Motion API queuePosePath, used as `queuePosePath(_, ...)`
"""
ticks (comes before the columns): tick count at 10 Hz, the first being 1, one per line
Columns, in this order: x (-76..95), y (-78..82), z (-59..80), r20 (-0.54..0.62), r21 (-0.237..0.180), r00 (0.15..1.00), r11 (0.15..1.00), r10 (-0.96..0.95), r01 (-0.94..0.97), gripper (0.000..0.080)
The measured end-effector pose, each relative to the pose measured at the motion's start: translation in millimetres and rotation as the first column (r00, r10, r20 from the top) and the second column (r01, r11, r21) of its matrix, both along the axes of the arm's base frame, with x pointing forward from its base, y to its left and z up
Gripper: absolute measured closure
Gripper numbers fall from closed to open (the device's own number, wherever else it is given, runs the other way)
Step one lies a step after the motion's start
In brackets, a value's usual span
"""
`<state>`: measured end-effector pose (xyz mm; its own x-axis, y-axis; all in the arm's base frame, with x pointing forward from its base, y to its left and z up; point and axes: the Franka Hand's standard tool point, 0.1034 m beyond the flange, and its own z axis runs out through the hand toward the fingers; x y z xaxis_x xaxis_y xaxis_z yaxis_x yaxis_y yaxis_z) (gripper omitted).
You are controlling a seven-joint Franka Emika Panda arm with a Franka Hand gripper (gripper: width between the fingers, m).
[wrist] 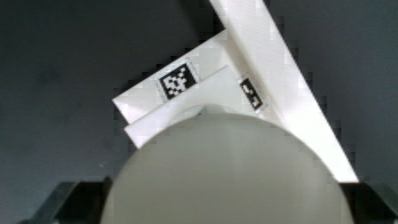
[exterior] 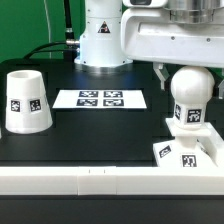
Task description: Assemble lamp
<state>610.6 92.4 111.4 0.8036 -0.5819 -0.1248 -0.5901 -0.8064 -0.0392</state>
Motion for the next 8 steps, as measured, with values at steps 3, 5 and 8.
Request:
queuePosePath(3,-0.8,1.1,0.0,0.039,0.031,0.948,0.949,-0.316,0.315,0.0222)
queuePosePath(5,-0.9,2.3,0.6,0.041,0.07,0.872,0.872,-0.488,0.485,0.0222)
queuePosePath(8,0.3,4.1,1.0,-0.005,0.104,0.732,0.728,-0.681,0.678,0.0222)
